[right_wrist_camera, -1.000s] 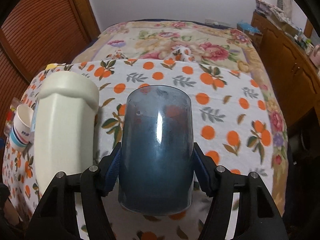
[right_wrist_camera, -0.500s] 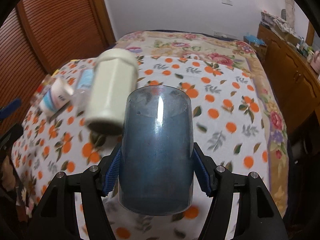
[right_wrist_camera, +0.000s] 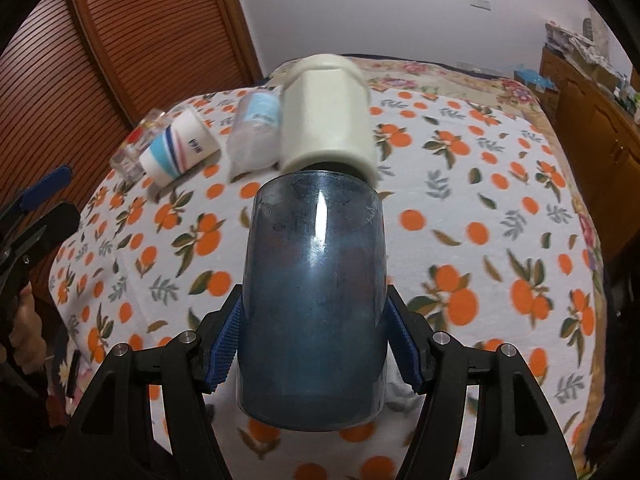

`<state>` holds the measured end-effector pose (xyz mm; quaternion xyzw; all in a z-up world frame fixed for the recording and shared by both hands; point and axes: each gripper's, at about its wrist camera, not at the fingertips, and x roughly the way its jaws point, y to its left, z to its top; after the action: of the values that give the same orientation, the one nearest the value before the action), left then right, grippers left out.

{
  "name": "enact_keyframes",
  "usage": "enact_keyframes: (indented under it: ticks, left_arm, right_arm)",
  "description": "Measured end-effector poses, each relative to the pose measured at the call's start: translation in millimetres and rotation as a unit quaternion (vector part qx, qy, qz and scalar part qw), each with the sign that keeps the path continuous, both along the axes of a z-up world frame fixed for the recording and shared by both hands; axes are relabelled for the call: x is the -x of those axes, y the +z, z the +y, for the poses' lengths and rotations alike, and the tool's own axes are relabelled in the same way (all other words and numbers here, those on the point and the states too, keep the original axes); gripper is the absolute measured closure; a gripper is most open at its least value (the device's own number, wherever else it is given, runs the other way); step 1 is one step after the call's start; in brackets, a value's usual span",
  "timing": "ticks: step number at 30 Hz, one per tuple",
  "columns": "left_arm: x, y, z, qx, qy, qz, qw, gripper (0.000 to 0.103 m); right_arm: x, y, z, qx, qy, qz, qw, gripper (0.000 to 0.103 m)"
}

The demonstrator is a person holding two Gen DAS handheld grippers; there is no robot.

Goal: Flip cup upright
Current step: 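Lift the blue-grey cup with the right gripper and carry it aside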

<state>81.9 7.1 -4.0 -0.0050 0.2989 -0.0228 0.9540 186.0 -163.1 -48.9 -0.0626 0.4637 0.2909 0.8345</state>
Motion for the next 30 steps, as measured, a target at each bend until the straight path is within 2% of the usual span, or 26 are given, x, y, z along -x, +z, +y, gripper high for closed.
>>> enact_keyframes:
  ticks: [12,26,30]
  left_arm:
    - [3,-16,15,0.01,0.019,0.019,0.9996,0.007]
    - [3,-22,18,0.019,0.024,0.026,0.9992,0.007]
    - [1,-23,19,0.022,0.025,0.029,0.999,0.007]
  right_arm:
    - [13,-10,33,0.003,0.008,0.011,1.0,0.036]
    - [19,-15,45,0.015,0.011,0.0,1.0,0.035]
    - [22,-11,45,0.017,0.011,-0.011,1.0,0.028]
